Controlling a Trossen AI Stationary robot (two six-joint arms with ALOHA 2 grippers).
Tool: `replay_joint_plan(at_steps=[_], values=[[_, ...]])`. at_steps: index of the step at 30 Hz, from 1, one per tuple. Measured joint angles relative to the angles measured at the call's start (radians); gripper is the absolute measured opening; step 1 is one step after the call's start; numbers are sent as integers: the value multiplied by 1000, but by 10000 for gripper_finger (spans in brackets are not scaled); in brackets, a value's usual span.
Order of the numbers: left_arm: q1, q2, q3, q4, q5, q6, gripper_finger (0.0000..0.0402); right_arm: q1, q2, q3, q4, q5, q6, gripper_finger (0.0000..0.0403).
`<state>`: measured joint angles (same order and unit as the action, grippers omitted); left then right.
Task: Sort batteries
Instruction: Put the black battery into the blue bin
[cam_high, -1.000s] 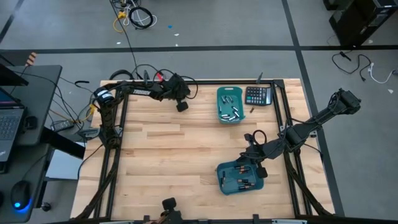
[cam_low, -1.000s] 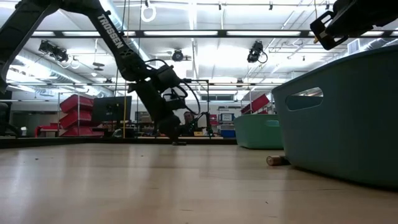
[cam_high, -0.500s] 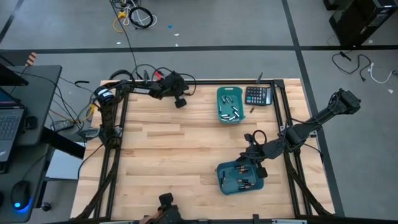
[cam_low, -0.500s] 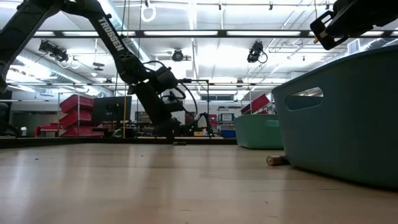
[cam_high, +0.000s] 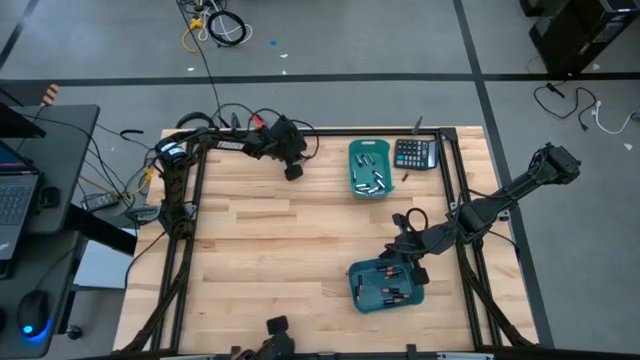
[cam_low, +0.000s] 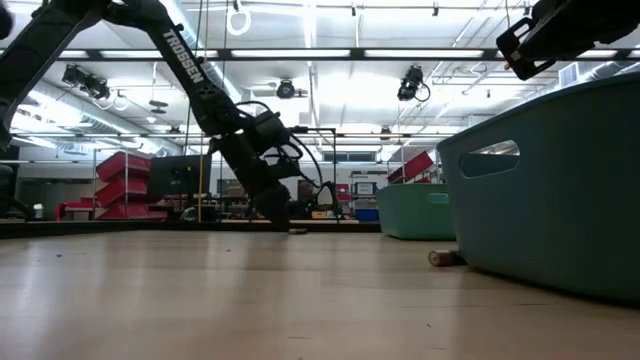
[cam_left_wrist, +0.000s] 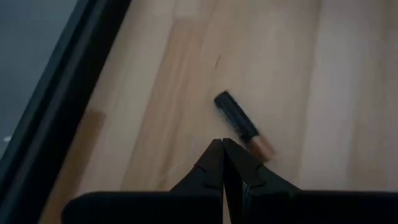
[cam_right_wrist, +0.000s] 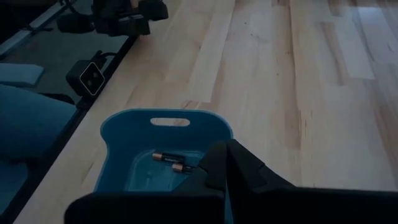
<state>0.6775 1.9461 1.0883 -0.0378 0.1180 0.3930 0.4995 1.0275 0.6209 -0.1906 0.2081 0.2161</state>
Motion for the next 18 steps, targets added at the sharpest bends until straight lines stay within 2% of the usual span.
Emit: replay_joint_plan(at_steps=[5,9,11,14,16,18], values=[[-5,0,39,-20,3,-31,1,0,0,0,-1,0,0,1],[-27,-1,131,-198,-23,-50,6,0,0,0,-3,0,0,1],[-45,-2,179,-279,-21,-123,11,0,0,0,-4,0,0,1],[-105,-3,211,-305,3,-239,16,0,0,0,-4,0,-2,1],[-172,-4,211,-304,-5,-256,18,0,0,0,-5,0,-6,1],[-245,0,209,-305,-86,-300,19,0,0,0,-5,0,-8,1]])
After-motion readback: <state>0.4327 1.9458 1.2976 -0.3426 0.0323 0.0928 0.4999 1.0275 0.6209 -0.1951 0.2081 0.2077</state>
